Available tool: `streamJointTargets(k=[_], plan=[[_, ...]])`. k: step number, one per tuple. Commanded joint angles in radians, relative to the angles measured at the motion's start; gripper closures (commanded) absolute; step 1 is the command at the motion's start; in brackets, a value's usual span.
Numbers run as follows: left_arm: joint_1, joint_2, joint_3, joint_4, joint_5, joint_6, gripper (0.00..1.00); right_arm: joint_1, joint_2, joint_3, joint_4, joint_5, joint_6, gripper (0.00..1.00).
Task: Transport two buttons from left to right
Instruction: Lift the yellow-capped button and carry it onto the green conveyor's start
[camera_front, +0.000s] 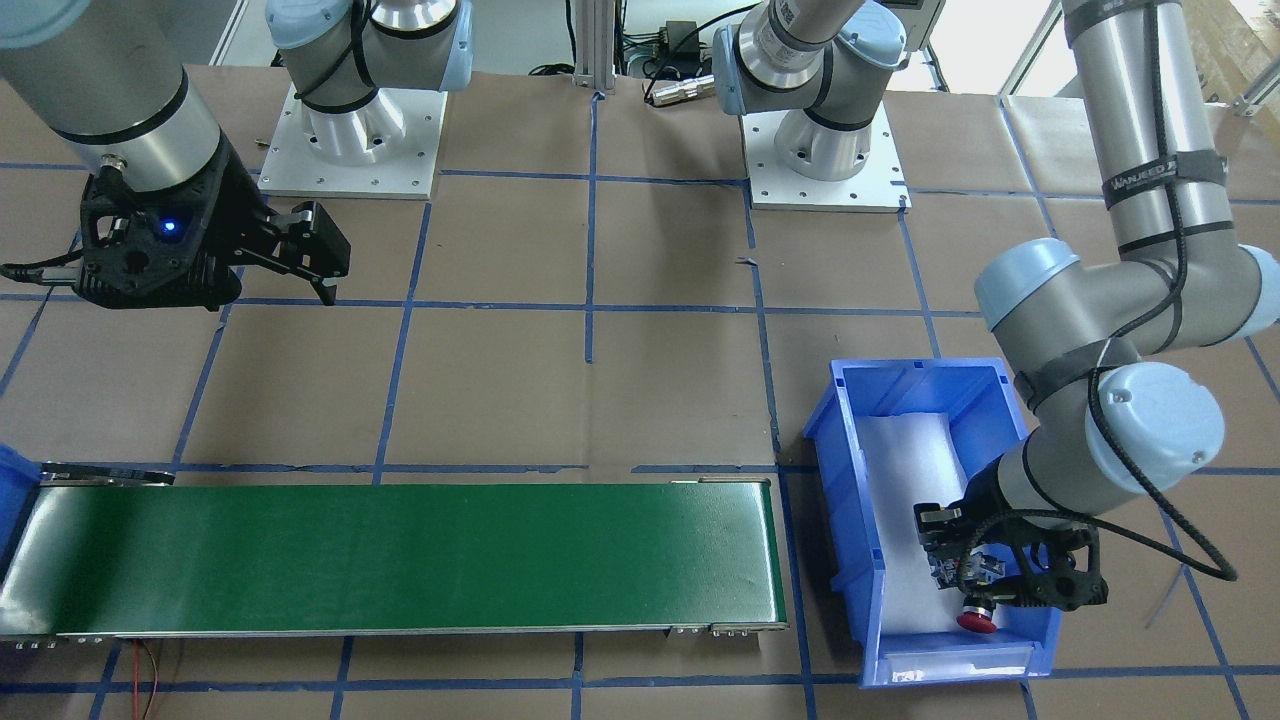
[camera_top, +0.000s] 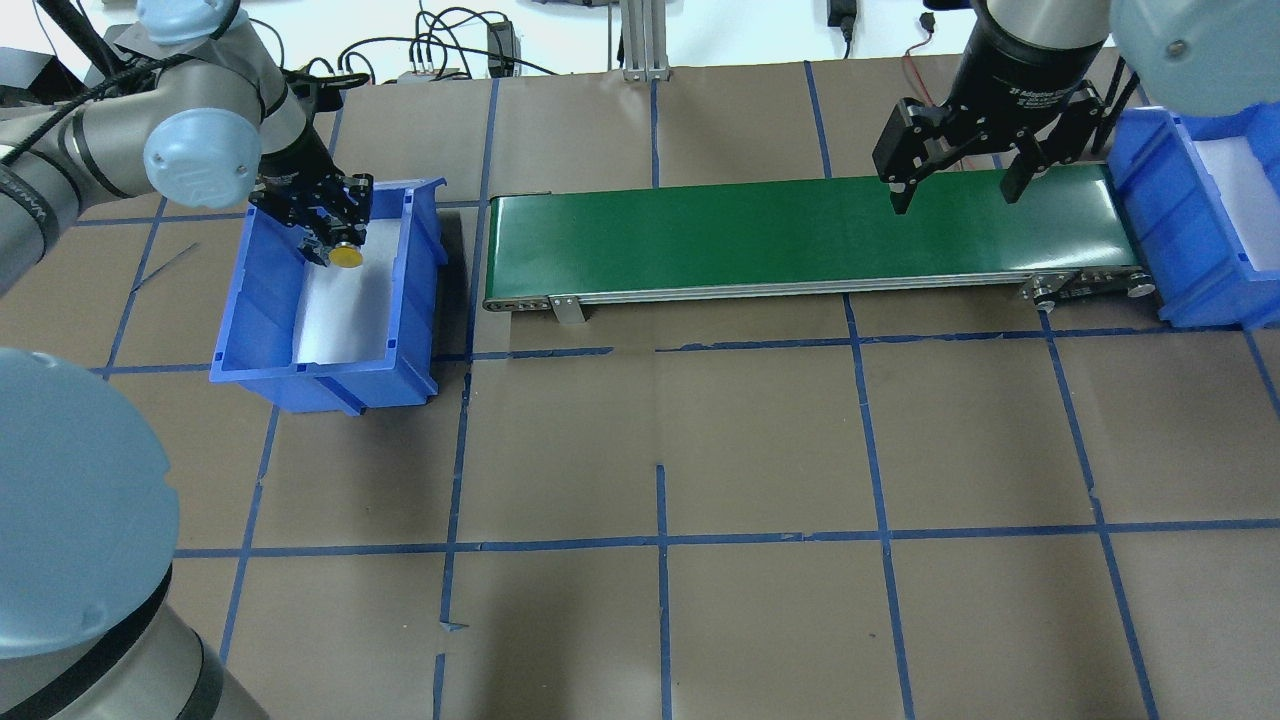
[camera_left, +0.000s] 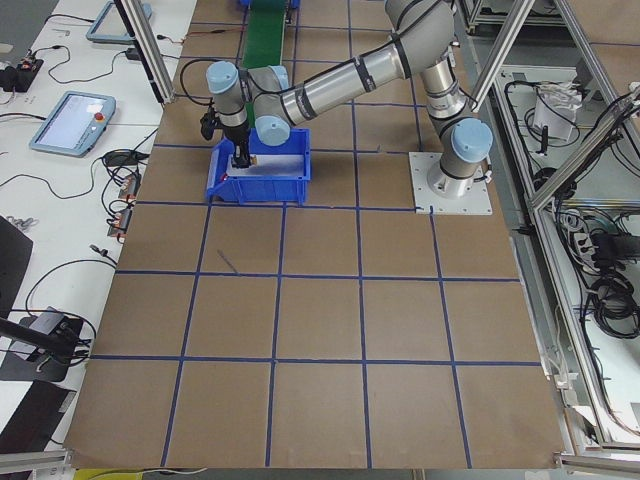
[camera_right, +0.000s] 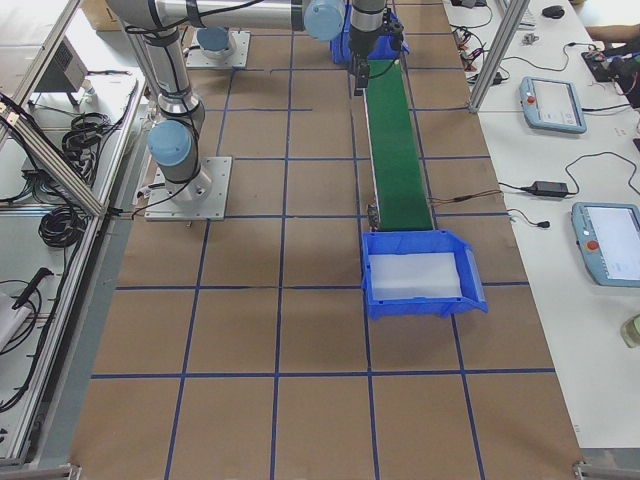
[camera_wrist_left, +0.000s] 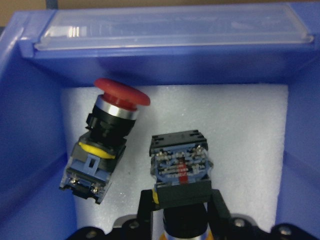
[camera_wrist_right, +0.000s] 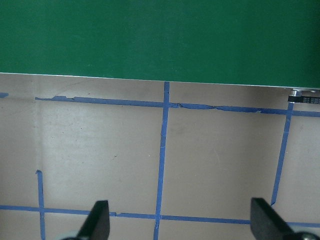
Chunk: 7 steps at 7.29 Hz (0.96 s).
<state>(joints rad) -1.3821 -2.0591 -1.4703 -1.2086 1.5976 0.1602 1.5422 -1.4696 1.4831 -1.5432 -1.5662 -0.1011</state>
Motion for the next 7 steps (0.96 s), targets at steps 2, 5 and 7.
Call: streamJointTargets(k=[2,5,7], plan=[[-0.038,0.143,0.095,-0.239,-0.001,-0.141,0.68,-0.001,0.0,0.0,0.0,0.0,0.0,0.0],[-0.164,0.119,0.146,-0.258,0.024,-0.34,0.68,0.001,0.0,-0.001,0.0,0.0,-0.002,0.0],[-0.274,0.061,0.148,-0.202,0.012,-0.524,0.68,-0.001,0.0,0.0,0.0,0.0,-0.002,0.0]])
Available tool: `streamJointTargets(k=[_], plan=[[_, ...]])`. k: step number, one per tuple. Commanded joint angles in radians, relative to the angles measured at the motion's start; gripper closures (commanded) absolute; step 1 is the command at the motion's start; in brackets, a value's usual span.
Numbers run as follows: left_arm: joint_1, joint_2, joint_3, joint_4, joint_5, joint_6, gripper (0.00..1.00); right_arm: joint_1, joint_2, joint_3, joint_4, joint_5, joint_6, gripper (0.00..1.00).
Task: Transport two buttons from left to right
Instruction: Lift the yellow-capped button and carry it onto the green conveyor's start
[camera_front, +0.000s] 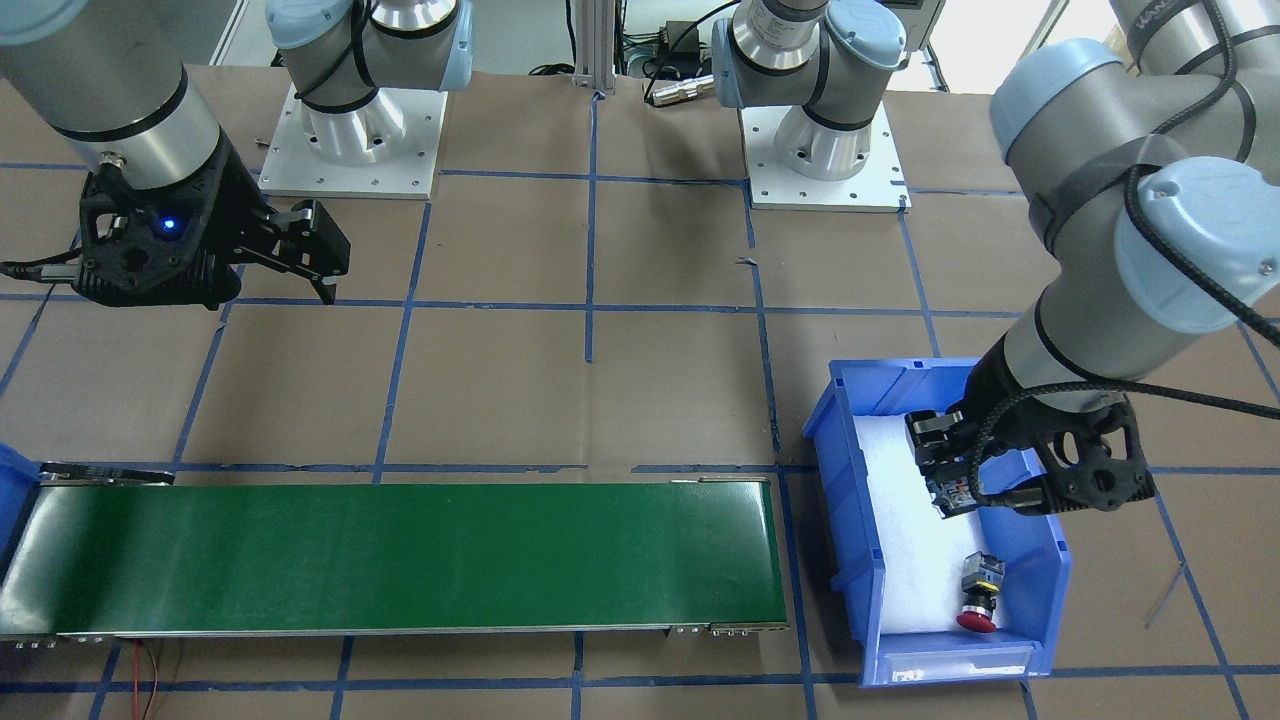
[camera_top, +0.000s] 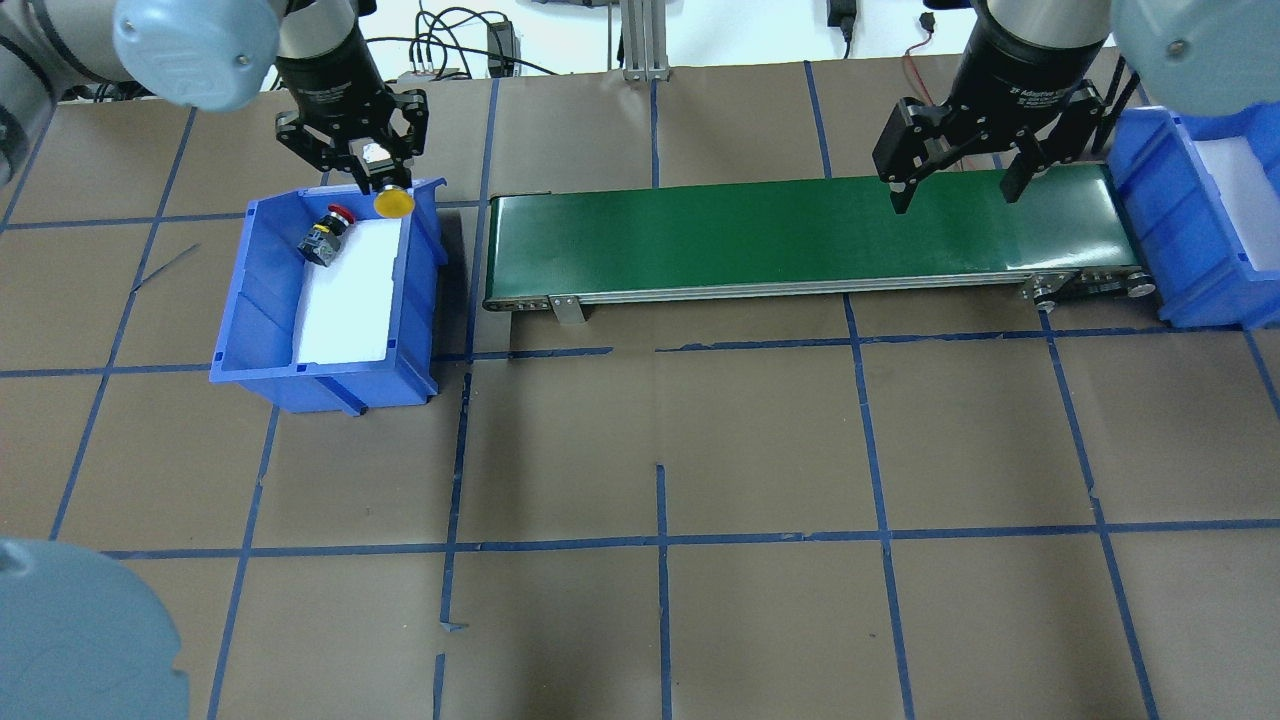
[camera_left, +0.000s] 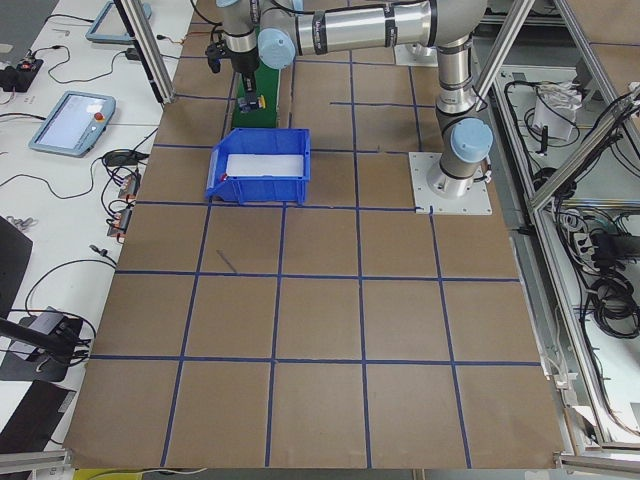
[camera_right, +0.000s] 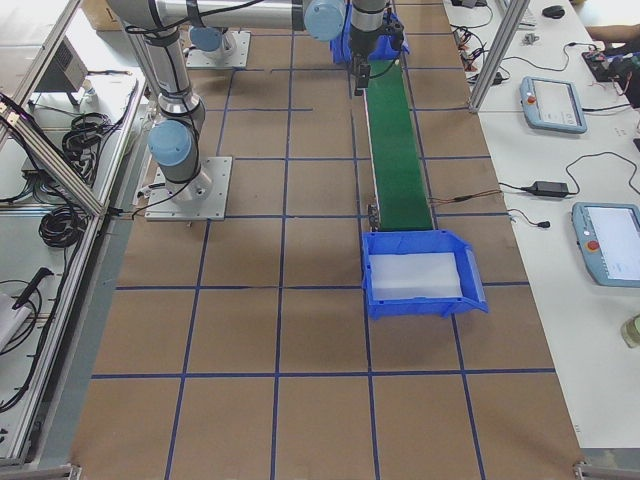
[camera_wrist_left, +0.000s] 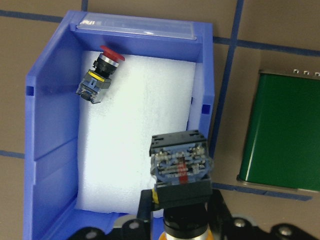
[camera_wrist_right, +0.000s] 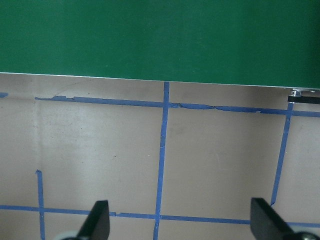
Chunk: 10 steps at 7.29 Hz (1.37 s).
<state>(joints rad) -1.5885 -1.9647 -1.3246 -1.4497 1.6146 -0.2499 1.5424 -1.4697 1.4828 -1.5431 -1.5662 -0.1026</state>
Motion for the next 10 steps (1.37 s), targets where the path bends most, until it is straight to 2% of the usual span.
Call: streamJointTargets(k=[1,3,6,7,8,10], plan=[[-0.117,-0.064,0.002,0.086,0.004,-0.165,0.68,-0.002,0.0,0.001,0.0,-0.002,0.0,0.0],[-0.187,-0.129,-0.005,0.175,0.007,-0.276,0.68,-0.002,0.0,0.001,0.0,-0.002,0.0,0.0],[-0.225,-0.158,-0.01,0.206,0.007,-0.341,0.68,-0.002,0.0,0.001,0.0,0.0,0.0,0.0],[-0.225,-0.158,-0.011,0.206,0.007,-0.341,0.64,-0.002,0.0,0.001,0.0,-0.002,0.0,0.0],[-0.225,-0.169,-0.01,0.212,0.008,-0.338,0.52,-0.002,0.0,0.001,0.0,0.0,0.0,0.0],[-0.225,-0.183,-0.004,0.244,0.008,-0.335,0.13,-0.002,0.0,0.001,0.0,-0.002,0.0,0.0]])
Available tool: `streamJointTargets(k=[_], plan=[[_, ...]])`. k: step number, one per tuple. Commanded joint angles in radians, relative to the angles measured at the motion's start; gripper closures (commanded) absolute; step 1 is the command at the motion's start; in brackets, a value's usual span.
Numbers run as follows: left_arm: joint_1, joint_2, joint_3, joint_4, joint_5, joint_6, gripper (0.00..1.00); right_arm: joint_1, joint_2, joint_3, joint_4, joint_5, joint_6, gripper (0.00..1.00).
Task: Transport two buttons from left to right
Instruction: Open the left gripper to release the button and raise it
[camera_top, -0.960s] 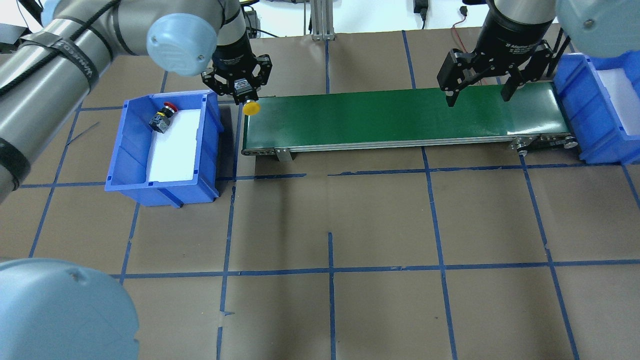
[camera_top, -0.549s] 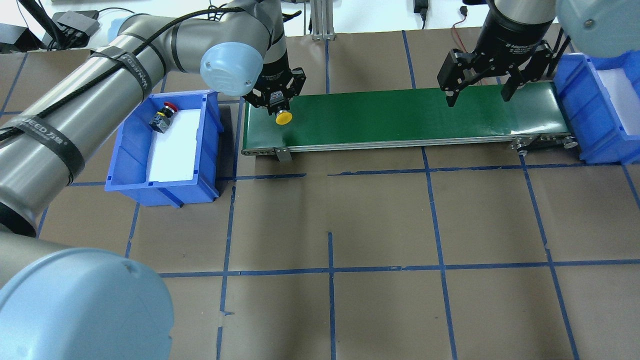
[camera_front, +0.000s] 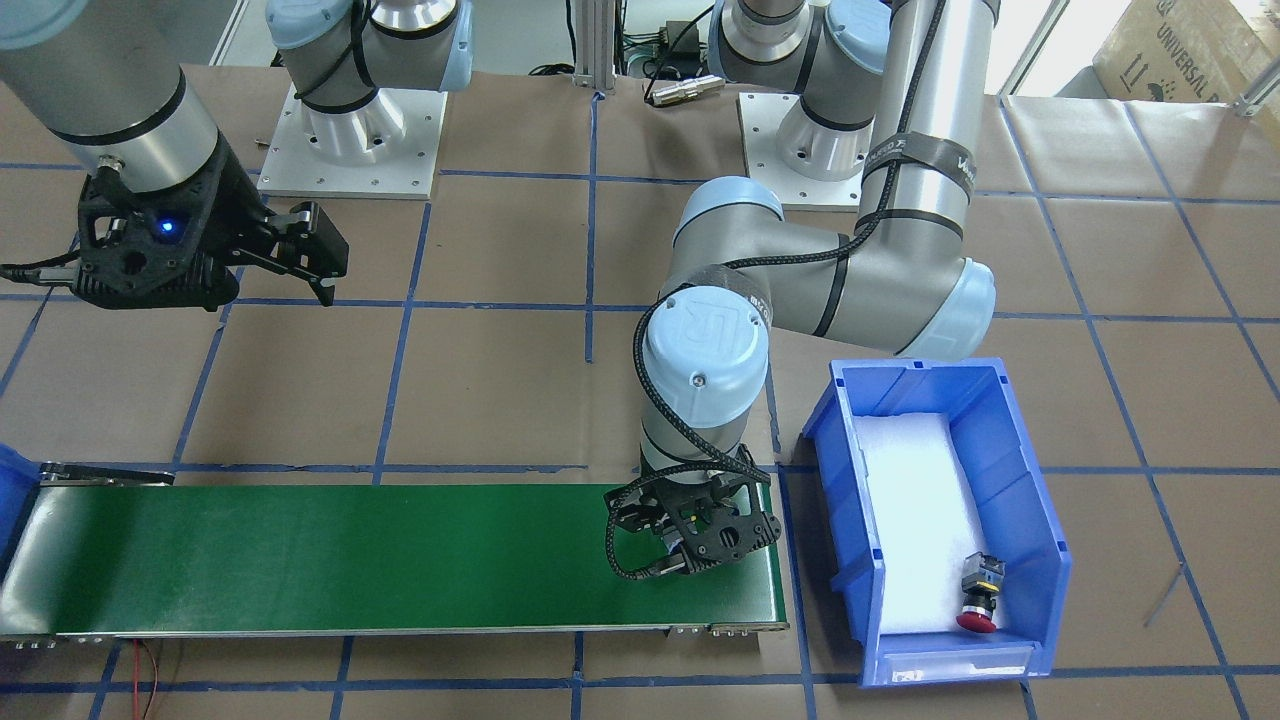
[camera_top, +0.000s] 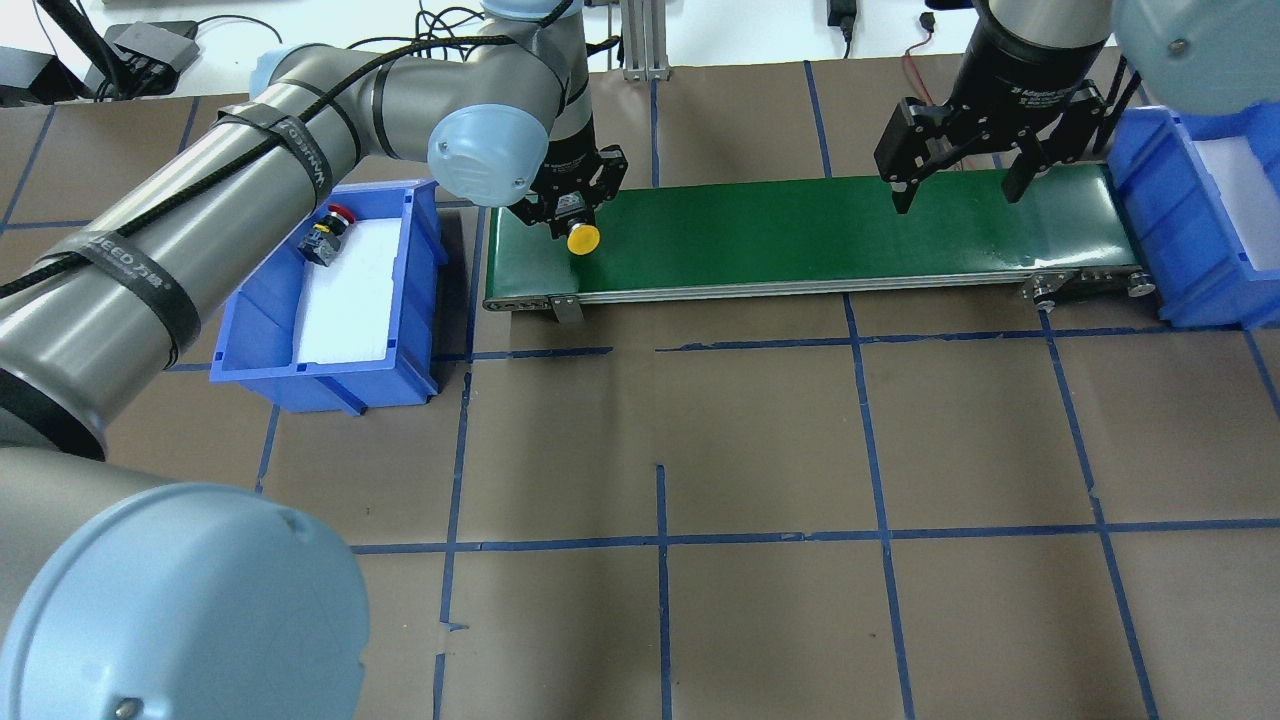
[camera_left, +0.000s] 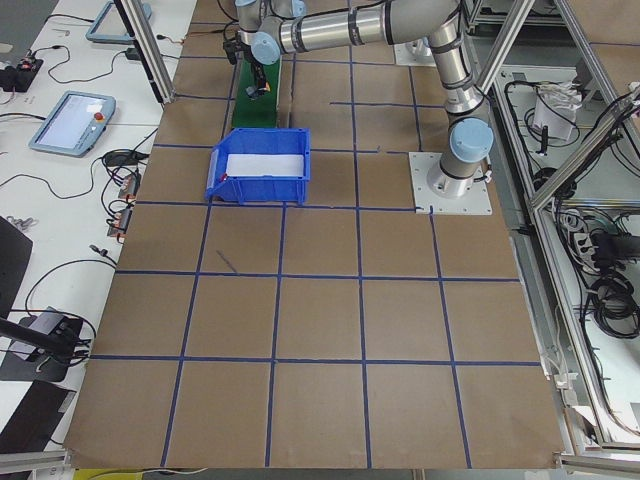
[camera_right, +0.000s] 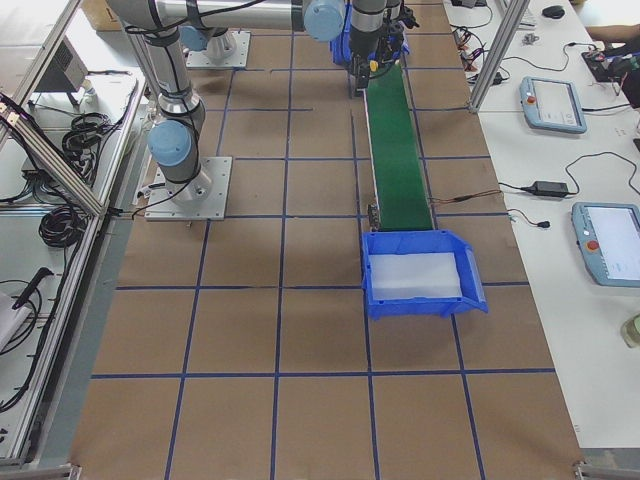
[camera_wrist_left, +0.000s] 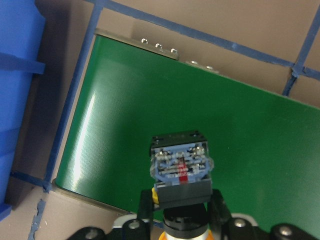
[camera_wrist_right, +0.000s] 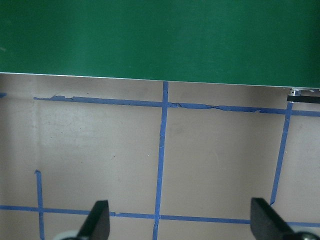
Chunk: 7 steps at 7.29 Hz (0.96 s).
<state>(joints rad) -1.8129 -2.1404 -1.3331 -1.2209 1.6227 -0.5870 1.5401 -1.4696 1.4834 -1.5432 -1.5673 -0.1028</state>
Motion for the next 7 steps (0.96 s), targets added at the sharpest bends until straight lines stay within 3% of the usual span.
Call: streamJointTargets(k=[1,3,7], plan=[[0.015,0.02,0.015,0.014,-0.003,0.018,0.11,0.0,0.0,0.0,0.0,0.0,0.0,0.0],[0.088,0.051,0.015,0.012,-0.001,0.161,0.08,0.0,0.0,0.0,0.0,0.0,0.0,0.0],[0.399,0.143,-0.029,-0.051,-0.011,0.768,0.08,0.0,0.0,0.0,0.0,0.003,0.003,0.0]])
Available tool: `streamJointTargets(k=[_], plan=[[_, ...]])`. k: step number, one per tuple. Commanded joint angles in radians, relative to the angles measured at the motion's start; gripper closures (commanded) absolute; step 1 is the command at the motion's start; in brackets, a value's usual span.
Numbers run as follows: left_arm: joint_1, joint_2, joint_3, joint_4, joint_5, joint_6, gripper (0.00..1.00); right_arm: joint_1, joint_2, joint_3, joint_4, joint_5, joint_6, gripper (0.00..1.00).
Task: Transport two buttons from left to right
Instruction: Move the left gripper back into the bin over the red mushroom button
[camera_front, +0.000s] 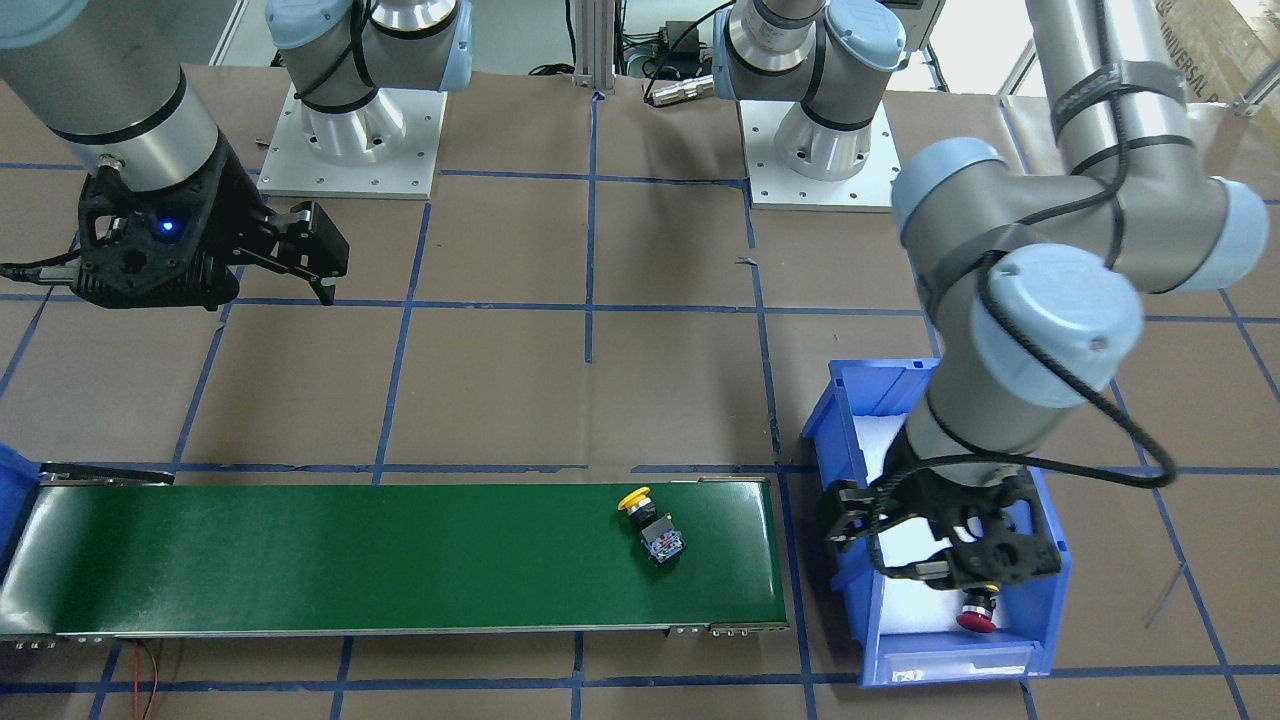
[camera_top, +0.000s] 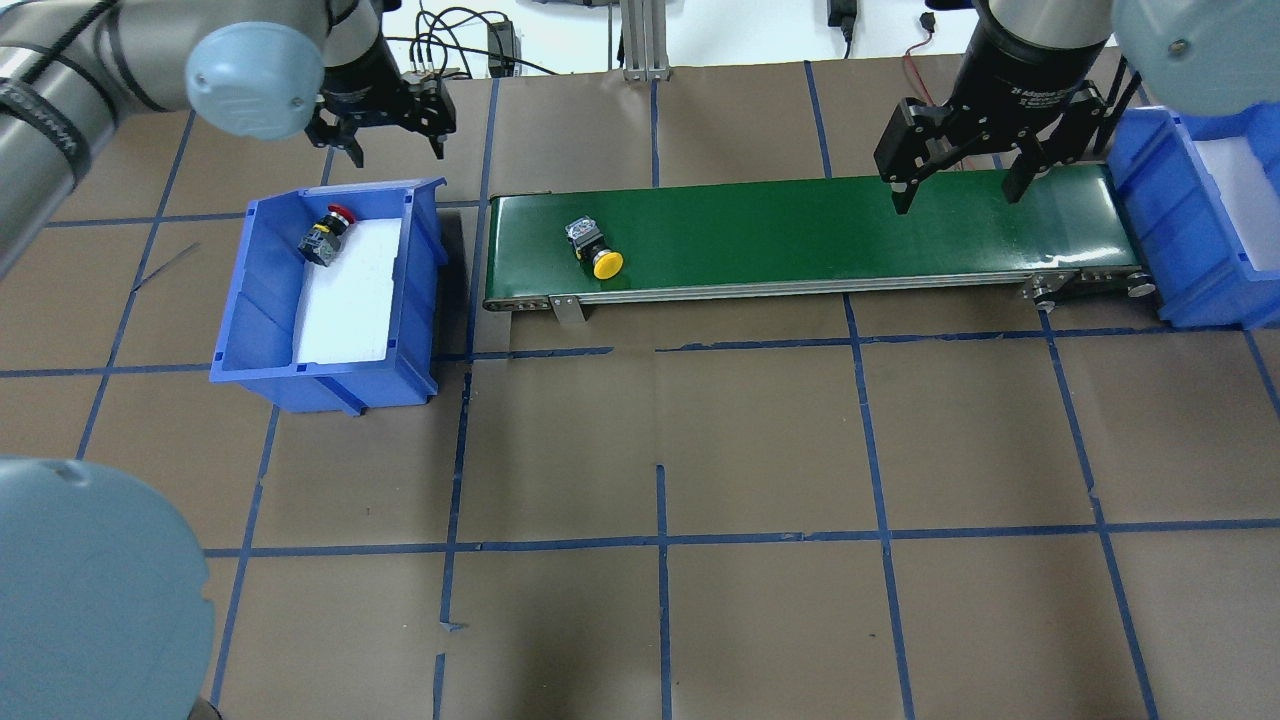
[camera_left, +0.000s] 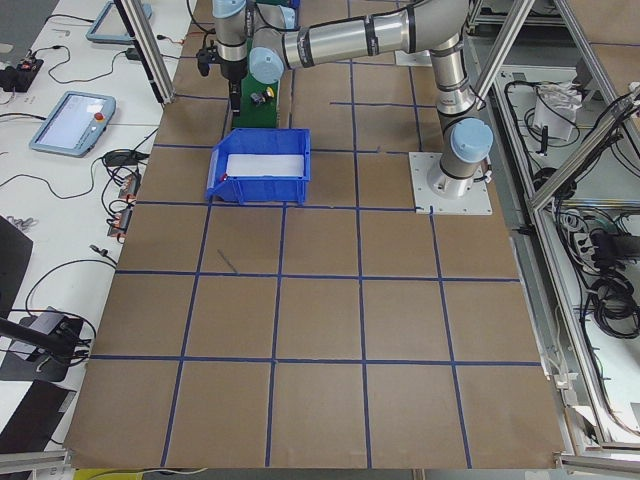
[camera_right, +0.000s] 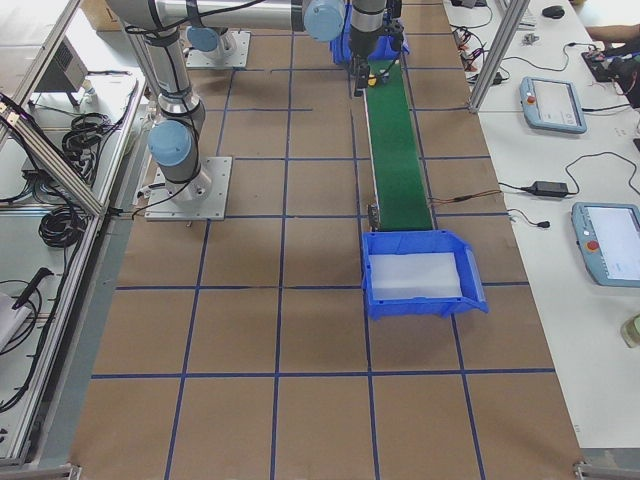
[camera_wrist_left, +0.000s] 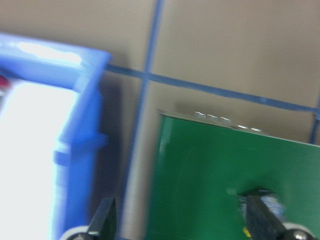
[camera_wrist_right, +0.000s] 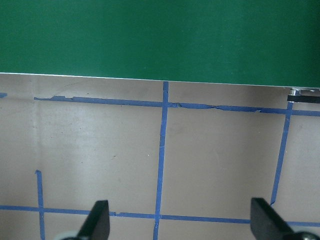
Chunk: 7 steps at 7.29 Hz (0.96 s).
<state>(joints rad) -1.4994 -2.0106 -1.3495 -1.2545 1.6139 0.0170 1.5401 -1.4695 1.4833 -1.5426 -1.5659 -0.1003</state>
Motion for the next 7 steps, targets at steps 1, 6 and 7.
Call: streamJointTargets(k=[1,6,7], plan=[[0.109,0.013,-0.034,-0.017,-0.003,0.211,0.08,0.0,0.001,0.0,-0.001,0.003,0.001,0.0],[0.12,-0.066,-0.065,0.058,0.003,0.58,0.08,0.0,0.005,0.002,-0.001,0.0,-0.002,0.0],[0.12,-0.085,-0.066,0.078,0.004,0.654,0.08,0.0,0.005,0.002,-0.001,0.0,-0.002,0.0]])
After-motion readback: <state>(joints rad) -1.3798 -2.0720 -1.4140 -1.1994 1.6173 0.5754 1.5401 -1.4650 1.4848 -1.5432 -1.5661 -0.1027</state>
